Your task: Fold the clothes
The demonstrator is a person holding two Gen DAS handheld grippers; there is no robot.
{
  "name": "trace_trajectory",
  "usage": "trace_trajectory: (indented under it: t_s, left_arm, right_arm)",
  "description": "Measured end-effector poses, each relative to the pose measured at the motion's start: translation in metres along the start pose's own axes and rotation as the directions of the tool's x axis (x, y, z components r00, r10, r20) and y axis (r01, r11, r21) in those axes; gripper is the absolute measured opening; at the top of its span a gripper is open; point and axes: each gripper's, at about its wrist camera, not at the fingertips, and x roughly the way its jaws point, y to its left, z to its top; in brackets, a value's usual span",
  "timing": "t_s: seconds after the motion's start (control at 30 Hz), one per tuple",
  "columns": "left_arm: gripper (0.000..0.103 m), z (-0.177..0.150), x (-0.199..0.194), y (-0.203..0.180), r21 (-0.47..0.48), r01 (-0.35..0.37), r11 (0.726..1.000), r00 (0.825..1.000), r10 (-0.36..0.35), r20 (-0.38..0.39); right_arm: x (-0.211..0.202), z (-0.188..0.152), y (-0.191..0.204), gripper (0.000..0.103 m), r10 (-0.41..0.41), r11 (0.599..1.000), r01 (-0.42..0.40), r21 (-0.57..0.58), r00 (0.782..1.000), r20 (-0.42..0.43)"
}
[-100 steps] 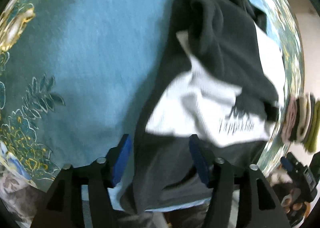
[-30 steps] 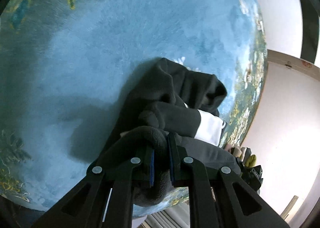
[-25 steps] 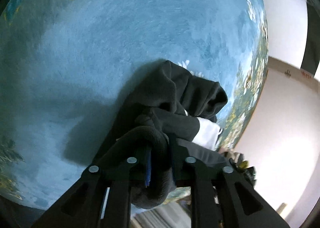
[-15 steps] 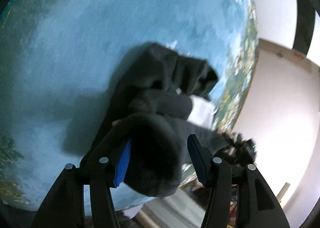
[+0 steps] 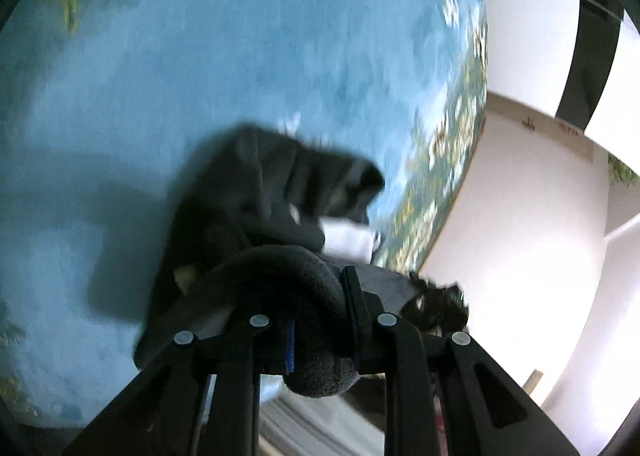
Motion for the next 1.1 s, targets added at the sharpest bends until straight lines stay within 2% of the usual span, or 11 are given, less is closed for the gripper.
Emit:
trace_trajectory:
  t_s: [0.2,0.27,0.33,0.43,0.53,0.6,0.77,0.87,0.93,1.0,1.1]
  left_arm:
    - [0.021,0.035,0.017,0.027,-0.193,0.068,0.979,0.997,-0.062,0.037]
    - [0.029,0.035,0.016,0.032,-0.237,0.135,0.962,0.990,-0.124,0.060]
    - [0.052,0.032,0.010,0.034,-0.255,0.209,0.944,0.977,-0.191,0.097]
    - [0.061,0.022,-0.008,0.030,-0.218,0.324,0.921,0.940,-0.287,0.182]
    - [0.066,0.012,-0.031,0.024,-0.134,0.264,0.955,0.943,-0.227,0.243]
    - [0.066,0.007,-0.037,0.020,-0.062,0.060,0.996,0.968,-0.043,0.246]
    - [0.066,-0.008,-0.010,0.017,0.099,-0.262,0.960,0.956,0.245,0.162]
    - [0.066,-0.018,0.004,0.017,0.151,-0.317,0.936,0.945,0.298,0.135]
    - [0.059,-0.025,0.008,0.017,0.169,-0.309,0.936,0.948,0.290,0.130]
    - [0.047,-0.034,0.011,0.018,0.180,-0.283,0.942,0.957,0.264,0.121]
    - [0.047,-0.043,0.008,0.023,0.177,-0.212,0.961,0.975,0.197,0.104]
  right_arm:
    - [0.026,0.023,-0.002,0.025,0.007,0.999,-0.009,0.051,1.000,0.025]
    - [0.029,0.026,-0.002,0.028,0.031,0.998,-0.032,0.058,0.999,0.024]
    - [0.027,0.029,-0.001,0.040,0.073,0.996,-0.074,0.053,0.997,0.031]
    - [0.013,0.032,0.002,0.051,0.149,0.987,-0.155,0.044,0.982,0.117]
    - [-0.001,0.032,0.008,0.051,0.077,0.997,-0.072,-0.032,0.982,0.170]
    - [0.004,0.031,0.011,0.051,-0.027,0.995,0.042,-0.096,0.987,0.157]
    - [0.037,0.025,0.015,0.051,-0.225,0.938,0.244,-0.245,0.969,0.102]
    - [0.054,0.022,0.018,0.050,-0.248,0.924,0.265,-0.274,0.964,0.096]
    - [0.058,0.020,0.021,0.040,-0.247,0.925,0.266,-0.271,0.964,0.101]
    - [0.057,0.015,0.024,0.017,-0.263,0.914,0.282,-0.292,0.959,0.105]
    - [0.048,0.009,0.025,0.010,-0.270,0.902,0.297,-0.312,0.954,0.127]
